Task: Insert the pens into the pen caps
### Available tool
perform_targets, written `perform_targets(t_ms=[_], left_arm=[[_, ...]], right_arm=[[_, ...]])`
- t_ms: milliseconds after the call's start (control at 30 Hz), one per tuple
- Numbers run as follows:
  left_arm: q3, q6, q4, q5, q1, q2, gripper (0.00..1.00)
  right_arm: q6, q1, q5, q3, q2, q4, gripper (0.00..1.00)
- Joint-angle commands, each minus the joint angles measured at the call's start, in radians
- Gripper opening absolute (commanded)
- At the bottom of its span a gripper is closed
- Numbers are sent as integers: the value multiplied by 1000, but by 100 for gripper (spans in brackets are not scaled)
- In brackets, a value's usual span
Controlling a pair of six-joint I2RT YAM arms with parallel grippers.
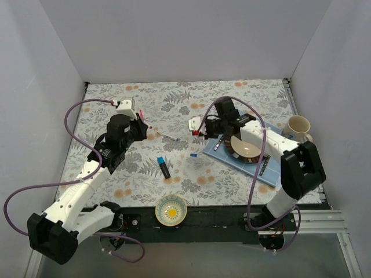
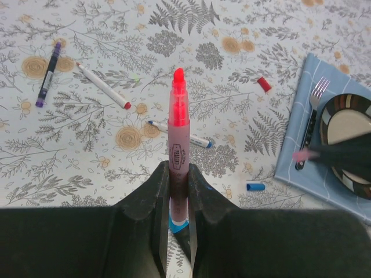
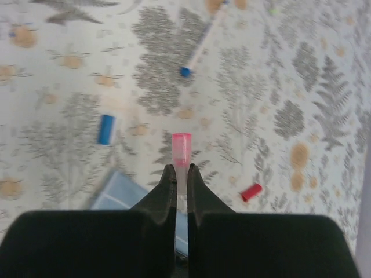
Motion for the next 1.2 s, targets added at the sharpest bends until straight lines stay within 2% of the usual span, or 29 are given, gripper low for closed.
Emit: perform_targets(t_ms=[0, 100, 267, 367, 633, 933, 1000, 1167], left_arm=[[-9, -4, 33, -47, -2, -45, 0], [-6, -7, 30, -33, -2, -46, 0], [-4, -15, 32, -12, -4, -50, 0], [-7, -13, 32, -13, -2, -58, 0], [-10, -10, 32, -27, -4, -55, 0], [-10, -7, 30, -26, -4, -49, 0], [-10, -9, 30, -29, -2, -50, 0], [-12, -7, 29, -36, -2, -49, 0]], right_arm=[[-185, 92, 59, -181, -138, -149, 1], [-159, 188, 153, -325, -260, -135, 1], [-143, 282, 188, -430, -320, -149, 1], [-149, 311, 208, -479, -302, -123, 1], [-175, 317, 254, -485, -214, -60, 1], [-152, 314, 259, -508, -174, -46, 23], [-154, 314, 257, -494, -164, -50, 32], [-160, 305, 245, -460, -139, -81, 45]])
